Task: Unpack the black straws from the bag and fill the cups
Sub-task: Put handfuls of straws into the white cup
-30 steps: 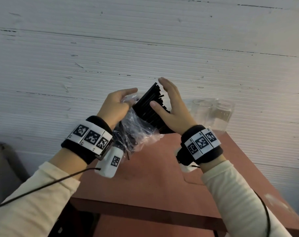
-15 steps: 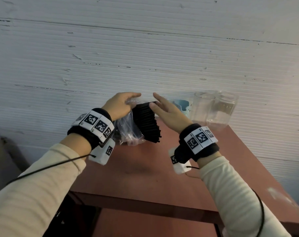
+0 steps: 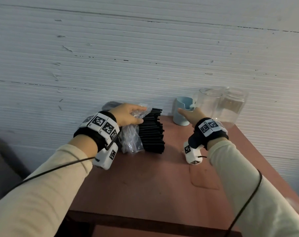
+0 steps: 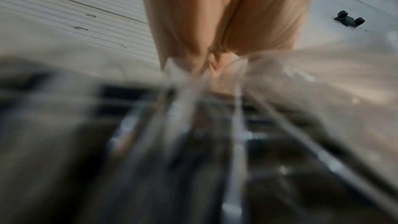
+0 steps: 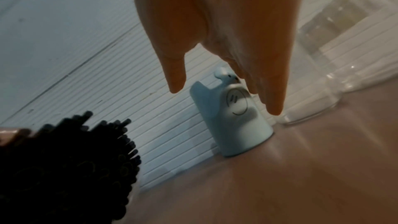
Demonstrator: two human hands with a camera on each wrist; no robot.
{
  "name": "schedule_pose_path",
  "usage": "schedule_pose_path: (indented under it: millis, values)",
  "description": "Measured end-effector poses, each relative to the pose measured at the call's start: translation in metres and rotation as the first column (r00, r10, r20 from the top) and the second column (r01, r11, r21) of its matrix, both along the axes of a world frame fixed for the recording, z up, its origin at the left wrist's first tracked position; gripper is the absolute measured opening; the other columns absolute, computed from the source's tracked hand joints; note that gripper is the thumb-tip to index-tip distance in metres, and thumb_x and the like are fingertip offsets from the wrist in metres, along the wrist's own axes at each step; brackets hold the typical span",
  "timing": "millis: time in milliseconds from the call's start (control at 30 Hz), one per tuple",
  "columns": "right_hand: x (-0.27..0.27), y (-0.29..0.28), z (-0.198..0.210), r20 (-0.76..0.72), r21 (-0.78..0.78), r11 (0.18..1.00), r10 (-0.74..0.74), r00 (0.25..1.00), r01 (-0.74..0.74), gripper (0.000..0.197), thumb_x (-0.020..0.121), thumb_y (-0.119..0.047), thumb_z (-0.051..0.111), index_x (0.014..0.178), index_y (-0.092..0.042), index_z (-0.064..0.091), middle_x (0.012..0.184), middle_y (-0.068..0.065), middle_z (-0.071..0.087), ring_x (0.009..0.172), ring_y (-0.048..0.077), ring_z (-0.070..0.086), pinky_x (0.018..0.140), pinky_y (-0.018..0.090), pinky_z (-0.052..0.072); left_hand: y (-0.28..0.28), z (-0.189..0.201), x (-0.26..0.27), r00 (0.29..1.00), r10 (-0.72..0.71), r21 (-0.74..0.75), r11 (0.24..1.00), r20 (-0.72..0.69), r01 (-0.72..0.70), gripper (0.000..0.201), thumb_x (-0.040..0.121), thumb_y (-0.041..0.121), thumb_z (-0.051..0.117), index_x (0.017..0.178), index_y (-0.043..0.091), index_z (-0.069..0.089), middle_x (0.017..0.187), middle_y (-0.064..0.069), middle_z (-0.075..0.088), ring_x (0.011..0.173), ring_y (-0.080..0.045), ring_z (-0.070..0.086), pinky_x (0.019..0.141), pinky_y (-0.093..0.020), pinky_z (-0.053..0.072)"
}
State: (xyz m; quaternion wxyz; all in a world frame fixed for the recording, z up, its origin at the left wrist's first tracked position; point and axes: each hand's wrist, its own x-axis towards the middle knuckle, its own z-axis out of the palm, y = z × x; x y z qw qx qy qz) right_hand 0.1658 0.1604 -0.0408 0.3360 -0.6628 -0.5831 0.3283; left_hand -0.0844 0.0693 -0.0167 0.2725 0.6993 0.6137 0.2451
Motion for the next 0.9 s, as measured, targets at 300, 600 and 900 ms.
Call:
schedule_pose_path:
  millis: [300, 600, 900]
  values:
    - [0.002, 0.021, -0.005, -0.045, -0.058, 0.998, -0.003, 0.999, 0.001, 0.099, 0.076, -0.049, 0.074, 0.147, -0.006, 0.020, 0.142, 0.017, 0.041, 0.122, 0.032, 0.049, 0.102, 0.047, 0.045, 0.020, -0.001, -0.002, 1.000, -0.024, -0.042, 0.999, 0.003, 0.024, 0.060, 0.087, 0.017, 0.071, 0.141, 0.026, 0.047, 0.153, -0.002, 0.038, 0.142, -0.017, 0.033, 0.103, -0.018, 0.023]
    - [-0.009, 0.034, -0.005, -0.171, 0.048, 0.999, 0.033, 0.985, -0.025, 0.098, 0.080, -0.030, 0.077, 0.152, -0.019, 0.012, 0.147, 0.014, 0.036, 0.127, 0.033, 0.046, 0.104, 0.051, 0.042, 0.019, -0.004, 0.000, 1.000, -0.020, -0.034, 0.999, -0.003, 0.020, 0.061, 0.088, 0.016, 0.070, 0.143, 0.025, 0.045, 0.153, -0.002, 0.037, 0.141, -0.017, 0.034, 0.112, -0.025, 0.024]
    - [0.006, -0.001, 0.005, -0.263, 0.080, 0.991, 0.126, 0.957, -0.108, 0.095, 0.075, -0.027, 0.081, 0.148, -0.019, 0.020, 0.135, 0.017, 0.047, 0.117, 0.032, 0.055, 0.098, 0.053, 0.048, 0.006, -0.002, 0.004, 0.995, 0.004, 0.004, 1.000, -0.096, -0.004, 0.061, 0.088, 0.021, 0.070, 0.143, 0.028, 0.044, 0.152, -0.001, 0.039, 0.137, -0.018, 0.040, 0.105, -0.022, 0.027]
